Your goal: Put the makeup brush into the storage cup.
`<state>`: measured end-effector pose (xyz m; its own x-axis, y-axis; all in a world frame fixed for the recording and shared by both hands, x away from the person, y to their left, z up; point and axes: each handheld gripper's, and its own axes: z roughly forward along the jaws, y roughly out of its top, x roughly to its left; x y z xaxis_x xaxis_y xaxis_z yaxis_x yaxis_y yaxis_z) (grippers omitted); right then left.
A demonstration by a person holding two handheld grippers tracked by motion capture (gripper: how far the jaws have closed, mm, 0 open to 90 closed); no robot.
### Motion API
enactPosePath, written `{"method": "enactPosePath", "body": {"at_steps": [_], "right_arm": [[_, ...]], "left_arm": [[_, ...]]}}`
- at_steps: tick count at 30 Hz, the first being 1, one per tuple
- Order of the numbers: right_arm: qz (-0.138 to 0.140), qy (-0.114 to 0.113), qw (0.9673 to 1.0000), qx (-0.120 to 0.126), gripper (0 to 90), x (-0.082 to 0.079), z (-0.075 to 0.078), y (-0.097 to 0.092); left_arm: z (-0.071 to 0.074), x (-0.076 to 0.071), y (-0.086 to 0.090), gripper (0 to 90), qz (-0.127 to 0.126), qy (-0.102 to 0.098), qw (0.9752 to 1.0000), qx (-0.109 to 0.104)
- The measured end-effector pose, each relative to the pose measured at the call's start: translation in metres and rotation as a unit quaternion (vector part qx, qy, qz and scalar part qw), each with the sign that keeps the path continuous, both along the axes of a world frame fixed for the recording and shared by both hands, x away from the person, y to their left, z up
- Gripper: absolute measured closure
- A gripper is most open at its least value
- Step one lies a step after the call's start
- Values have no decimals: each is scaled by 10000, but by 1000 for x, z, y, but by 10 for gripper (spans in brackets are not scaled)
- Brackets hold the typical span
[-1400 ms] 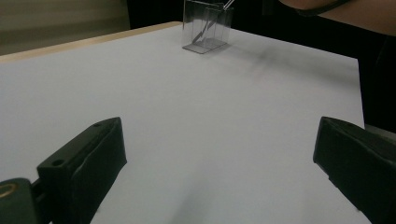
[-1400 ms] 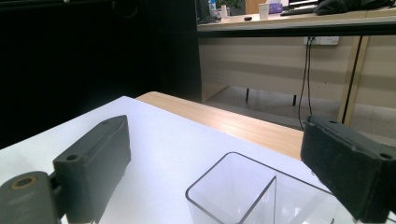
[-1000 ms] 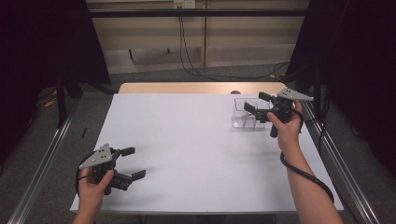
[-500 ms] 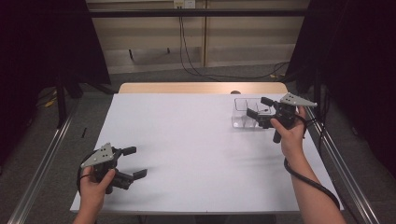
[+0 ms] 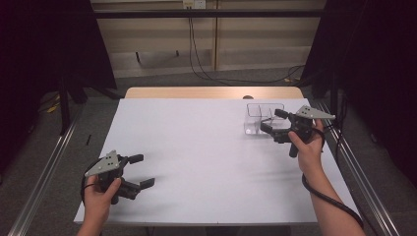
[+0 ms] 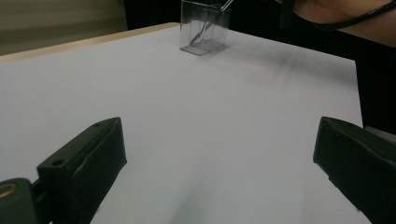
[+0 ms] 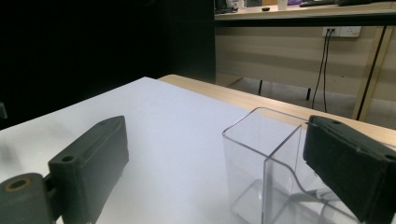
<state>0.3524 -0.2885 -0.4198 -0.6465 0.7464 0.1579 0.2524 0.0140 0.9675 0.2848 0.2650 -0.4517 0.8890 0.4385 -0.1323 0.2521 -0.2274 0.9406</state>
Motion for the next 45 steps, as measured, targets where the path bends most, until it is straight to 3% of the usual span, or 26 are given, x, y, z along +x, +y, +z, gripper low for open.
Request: {"method": "enactPosePath", "body": {"at_steps": [45], "right_arm": [[330,75,9993,-175,68,-55,-24,-10]], "left_arm": [[-1,1,0,23,45,15,10000,8]]}}
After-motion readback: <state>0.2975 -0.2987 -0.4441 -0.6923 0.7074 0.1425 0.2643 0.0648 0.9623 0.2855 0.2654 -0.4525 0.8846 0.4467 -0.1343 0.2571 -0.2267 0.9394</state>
